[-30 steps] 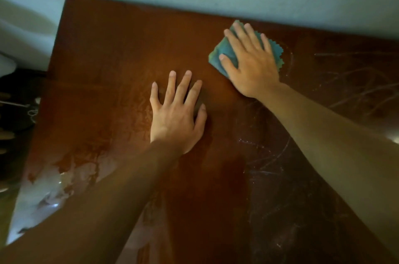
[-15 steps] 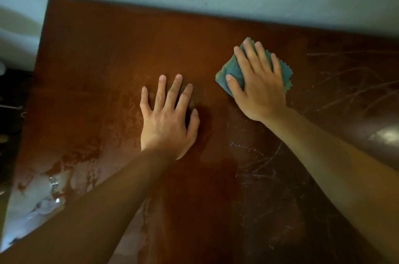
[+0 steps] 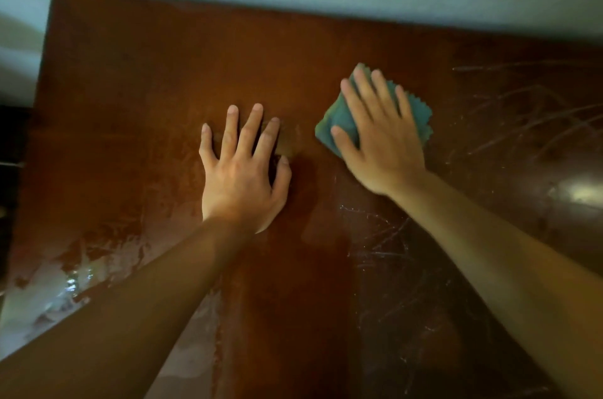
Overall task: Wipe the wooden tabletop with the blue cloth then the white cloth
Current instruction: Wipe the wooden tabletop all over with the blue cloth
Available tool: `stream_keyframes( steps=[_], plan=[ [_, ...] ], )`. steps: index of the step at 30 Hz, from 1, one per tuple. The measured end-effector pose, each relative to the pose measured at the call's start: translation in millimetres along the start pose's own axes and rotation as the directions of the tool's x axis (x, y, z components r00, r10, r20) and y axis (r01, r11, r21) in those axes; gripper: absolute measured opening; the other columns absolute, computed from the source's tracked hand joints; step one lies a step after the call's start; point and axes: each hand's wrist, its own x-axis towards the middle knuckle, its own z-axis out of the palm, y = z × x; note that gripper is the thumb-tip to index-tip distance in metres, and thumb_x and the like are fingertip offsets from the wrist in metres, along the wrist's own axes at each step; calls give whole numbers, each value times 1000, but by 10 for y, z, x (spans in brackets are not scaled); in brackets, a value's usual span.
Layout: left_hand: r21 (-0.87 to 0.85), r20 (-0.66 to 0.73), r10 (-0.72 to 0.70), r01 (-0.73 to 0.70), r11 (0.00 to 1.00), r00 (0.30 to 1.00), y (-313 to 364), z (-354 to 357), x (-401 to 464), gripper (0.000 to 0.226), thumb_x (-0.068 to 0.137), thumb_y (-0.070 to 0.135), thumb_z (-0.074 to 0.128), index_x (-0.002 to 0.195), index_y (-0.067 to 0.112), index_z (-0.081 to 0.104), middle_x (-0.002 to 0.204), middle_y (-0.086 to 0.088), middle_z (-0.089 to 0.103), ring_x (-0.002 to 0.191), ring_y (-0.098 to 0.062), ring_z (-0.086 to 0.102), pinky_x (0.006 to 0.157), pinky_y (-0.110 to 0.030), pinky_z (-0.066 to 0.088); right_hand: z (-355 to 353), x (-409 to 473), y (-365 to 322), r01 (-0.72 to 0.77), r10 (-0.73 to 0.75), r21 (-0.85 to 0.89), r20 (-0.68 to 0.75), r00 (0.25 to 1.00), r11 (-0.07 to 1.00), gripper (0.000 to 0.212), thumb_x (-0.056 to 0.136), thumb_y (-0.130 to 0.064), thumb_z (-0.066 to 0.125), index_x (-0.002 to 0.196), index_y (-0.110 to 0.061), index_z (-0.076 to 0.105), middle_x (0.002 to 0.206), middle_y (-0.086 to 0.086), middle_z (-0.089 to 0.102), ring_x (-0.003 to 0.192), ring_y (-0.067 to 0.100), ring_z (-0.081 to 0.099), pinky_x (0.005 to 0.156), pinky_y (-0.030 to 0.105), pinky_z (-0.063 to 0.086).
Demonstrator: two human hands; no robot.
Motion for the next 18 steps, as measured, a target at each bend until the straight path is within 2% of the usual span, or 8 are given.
stream_keyframes(
  steps=[4,8,14,18],
  plan=[
    [6,-5,-1,1,1000,1000,10,10,5,58,103,47,30,154,21,34,165,-5,26,155,-30,10,121,-62,6,93,-234,-97,6,-6,-8,-37,999,1000,70,105,-55,23,162,-13,24,170,11,20,158,29,14,128,52,11],
    [-5,-9,2,-2,1000,1000,3,8,8,58,103,47,31,154,20,35,165,-5,27,155,-31,11,121,-62,6,58,-69,-18,58,-59,-11,-11,998,998,71,104,-57,19,162,-17,22,171,8,17,159,26,10,128,51,9],
    [-18,-11,2,-2,1000,1000,6,-4,8,58,103,48,30,154,20,36,165,-5,28,155,-32,12,121,-63,6,-28,462,121,6,-6,-14,-33,999,1000,71,104,-54,22,163,-16,22,172,7,16,159,27,11,128,51,9],
    [-11,-1,-3,3,1000,1000,1,-2,14,58,103,48,30,155,21,34,166,-5,25,155,-31,10,121,-62,4,-11,218,-95,-9,9,6,-17,1000,1000,73,103,-56,18,163,-14,20,172,9,15,159,28,10,128,53,9]
  ],
)
